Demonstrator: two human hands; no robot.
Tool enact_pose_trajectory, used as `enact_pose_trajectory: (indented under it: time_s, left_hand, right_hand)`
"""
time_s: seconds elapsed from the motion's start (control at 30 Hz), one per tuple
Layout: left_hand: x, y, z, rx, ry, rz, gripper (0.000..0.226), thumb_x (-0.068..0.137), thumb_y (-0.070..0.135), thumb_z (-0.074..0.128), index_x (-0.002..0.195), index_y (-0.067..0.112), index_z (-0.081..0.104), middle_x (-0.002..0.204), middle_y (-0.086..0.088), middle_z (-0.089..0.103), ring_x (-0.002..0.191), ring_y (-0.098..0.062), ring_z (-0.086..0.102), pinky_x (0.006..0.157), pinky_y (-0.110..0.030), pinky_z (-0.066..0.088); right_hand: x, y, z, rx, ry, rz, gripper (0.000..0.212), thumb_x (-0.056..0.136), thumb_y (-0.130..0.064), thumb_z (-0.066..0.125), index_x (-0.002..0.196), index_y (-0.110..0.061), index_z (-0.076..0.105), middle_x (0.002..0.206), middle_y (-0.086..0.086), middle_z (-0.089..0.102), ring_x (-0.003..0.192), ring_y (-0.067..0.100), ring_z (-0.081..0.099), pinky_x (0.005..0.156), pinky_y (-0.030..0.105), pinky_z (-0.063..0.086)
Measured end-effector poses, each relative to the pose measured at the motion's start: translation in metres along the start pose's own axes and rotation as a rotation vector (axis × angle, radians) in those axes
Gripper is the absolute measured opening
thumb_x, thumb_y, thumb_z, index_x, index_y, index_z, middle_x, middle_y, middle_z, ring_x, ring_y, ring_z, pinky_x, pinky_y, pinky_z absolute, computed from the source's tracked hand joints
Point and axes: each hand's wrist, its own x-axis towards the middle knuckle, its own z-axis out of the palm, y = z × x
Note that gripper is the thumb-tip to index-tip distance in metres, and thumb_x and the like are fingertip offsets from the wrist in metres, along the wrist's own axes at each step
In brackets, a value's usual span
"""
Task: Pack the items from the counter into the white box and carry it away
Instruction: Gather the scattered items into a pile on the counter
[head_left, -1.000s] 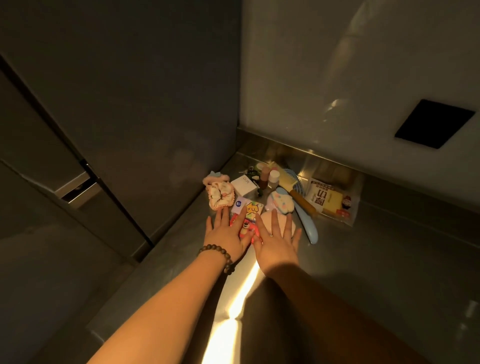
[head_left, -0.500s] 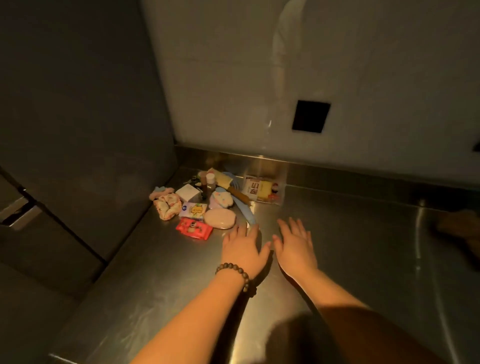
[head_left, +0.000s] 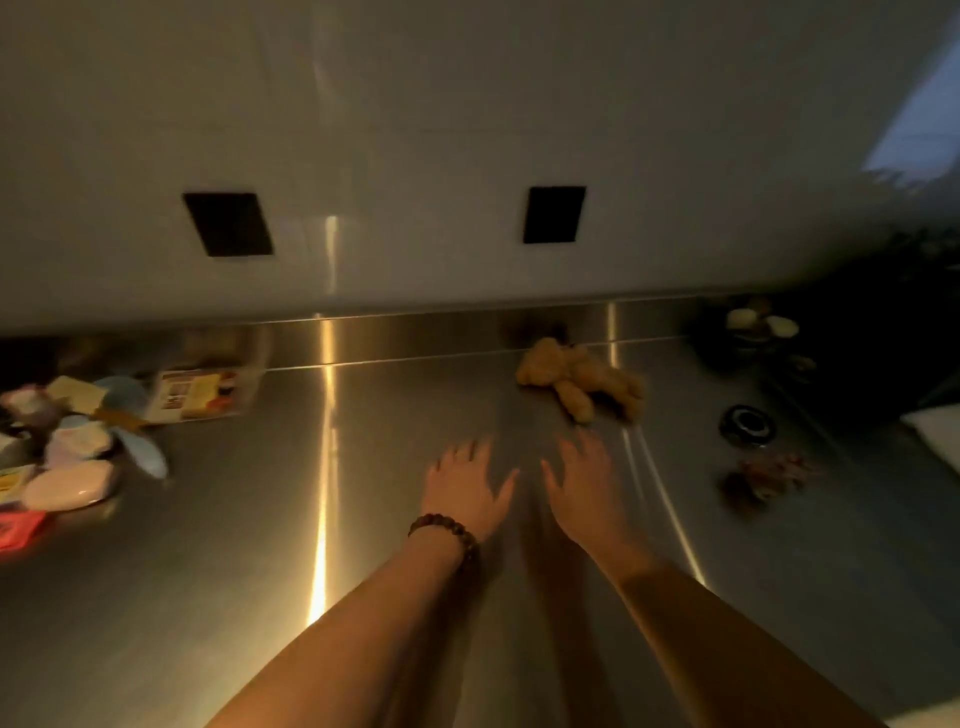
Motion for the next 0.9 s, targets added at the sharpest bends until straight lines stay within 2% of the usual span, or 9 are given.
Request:
enact_pose_trajectory:
  time_s: [0.17, 0.27, 0.37, 0.47, 0.53, 0.63, 0.77, 0.9]
  left_hand:
    - [0.038, 0.116, 0.047, -0.006, -0.046, 0.008, 0.068, 0.090, 0.060, 0.033, 0.147, 0.024, 0.021, 0.150, -0.005, 0.030, 0.135, -0.024, 0.028, 0.109, -0.039, 0.023]
    - [0.057, 0.159, 0.065, -0.003, -0.087, 0.013, 0.070, 0.090, 0.059, 0.036, 0.147, 0.024, 0.018, 0.153, -0.005, 0.023, 0.136, -0.025, 0.025, 0.111, -0.040, 0.023]
    - [0.076, 0.180, 0.076, 0.037, -0.066, -0.006, 0.071, 0.088, 0.059, 0.037, 0.147, 0.024, 0.018, 0.152, -0.007, 0.024, 0.137, -0.026, 0.023, 0.111, -0.043, 0.023]
    - [0.093, 0.187, 0.084, 0.086, -0.026, -0.014, 0.073, 0.086, 0.063, 0.037, 0.147, 0.031, 0.013, 0.155, -0.007, 0.016, 0.141, -0.027, 0.012, 0.113, -0.046, 0.016]
    - [0.107, 0.188, 0.087, 0.136, -0.021, 0.001, 0.078, 0.083, 0.066, 0.038, 0.147, 0.035, 0.008, 0.157, -0.005, 0.005, 0.143, -0.029, 0.000, 0.114, -0.049, 0.008]
    - [0.134, 0.191, 0.089, 0.199, -0.042, 0.011, 0.084, 0.080, 0.071, 0.038, 0.147, 0.037, 0.001, 0.157, -0.008, -0.006, 0.142, -0.033, -0.013, 0.113, -0.058, 0.000]
    - [0.176, 0.200, 0.095, 0.313, -0.062, -0.053, 0.091, 0.073, 0.080, 0.033, 0.145, 0.042, -0.008, 0.155, -0.006, -0.021, 0.140, -0.037, -0.020, 0.107, -0.067, -0.003]
    - [0.209, 0.202, 0.105, 0.299, -0.142, -0.117, 0.095, 0.068, 0.085, 0.035, 0.144, 0.046, -0.009, 0.155, -0.003, -0.023, 0.137, -0.039, -0.025, 0.101, -0.073, -0.005]
  right_hand:
    - [0.017, 0.127, -0.043, -0.094, -0.021, 0.056, 0.053, 0.099, -0.040, 0.037, 0.146, -0.017, 0.031, 0.155, 0.014, 0.025, 0.144, 0.029, 0.020, 0.116, 0.041, 0.017]
    - [0.028, 0.192, -0.060, -0.109, -0.044, 0.107, 0.057, 0.097, -0.041, 0.040, 0.148, -0.022, 0.027, 0.159, 0.011, 0.014, 0.147, 0.031, 0.008, 0.119, 0.048, 0.009]
    - [0.039, 0.234, -0.065, -0.108, -0.057, 0.184, 0.064, 0.092, -0.050, 0.043, 0.149, -0.031, 0.022, 0.161, 0.008, 0.001, 0.147, 0.034, -0.003, 0.117, 0.056, 0.003]
    - [0.046, 0.260, -0.059, -0.078, -0.081, 0.269, 0.072, 0.089, -0.059, 0.041, 0.151, -0.037, 0.010, 0.161, 0.009, -0.010, 0.146, 0.040, -0.009, 0.116, 0.059, 0.003]
    - [0.049, 0.270, -0.050, -0.008, -0.104, 0.328, 0.073, 0.090, -0.058, 0.042, 0.151, -0.035, 0.009, 0.161, 0.012, -0.008, 0.145, 0.041, -0.009, 0.116, 0.055, 0.003]
    - [0.056, 0.270, -0.039, 0.095, -0.100, 0.297, 0.070, 0.092, -0.048, 0.046, 0.152, -0.032, 0.013, 0.161, 0.013, 0.001, 0.147, 0.037, -0.003, 0.118, 0.050, 0.010]
    - [0.072, 0.270, -0.034, 0.226, -0.005, 0.260, 0.073, 0.092, -0.032, 0.052, 0.152, -0.035, 0.011, 0.161, 0.006, -0.011, 0.147, 0.033, -0.001, 0.116, 0.052, 0.023]
    - [0.094, 0.290, -0.035, 0.123, -0.030, 0.248, 0.085, 0.087, -0.048, 0.057, 0.150, -0.041, 0.000, 0.158, 0.007, -0.022, 0.146, 0.038, -0.011, 0.117, 0.056, 0.007]
